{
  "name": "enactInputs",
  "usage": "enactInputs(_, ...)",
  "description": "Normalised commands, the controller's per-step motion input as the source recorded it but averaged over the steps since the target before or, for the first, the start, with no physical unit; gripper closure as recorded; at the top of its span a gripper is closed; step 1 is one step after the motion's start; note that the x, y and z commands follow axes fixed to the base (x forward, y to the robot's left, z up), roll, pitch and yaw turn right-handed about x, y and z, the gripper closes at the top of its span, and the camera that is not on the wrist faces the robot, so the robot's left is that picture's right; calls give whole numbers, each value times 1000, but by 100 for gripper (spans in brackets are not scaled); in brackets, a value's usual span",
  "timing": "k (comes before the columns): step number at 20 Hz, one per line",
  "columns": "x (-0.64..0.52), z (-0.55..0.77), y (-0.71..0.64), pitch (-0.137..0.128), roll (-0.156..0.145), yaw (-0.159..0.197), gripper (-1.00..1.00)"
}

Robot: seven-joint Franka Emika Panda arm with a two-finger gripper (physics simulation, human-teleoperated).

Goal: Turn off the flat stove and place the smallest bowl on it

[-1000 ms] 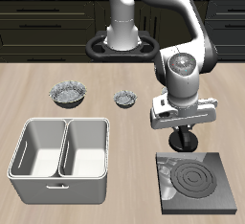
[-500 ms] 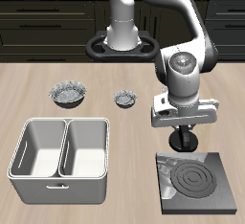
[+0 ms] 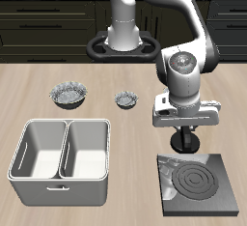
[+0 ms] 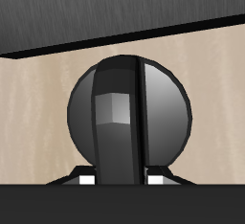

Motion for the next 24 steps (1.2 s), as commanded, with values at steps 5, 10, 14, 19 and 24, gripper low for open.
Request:
enactInputs(5, 23, 66, -13, 3, 14, -104, 100)
enactInputs(10, 17, 52, 27, -11, 1, -44, 100)
enactInputs(14, 51, 60, 3, -10, 3, -61, 100)
enactInputs(19, 4, 59, -2, -2, 13, -51, 100)
enactInputs(24, -32, 70, 36, -5, 24, -73, 100)
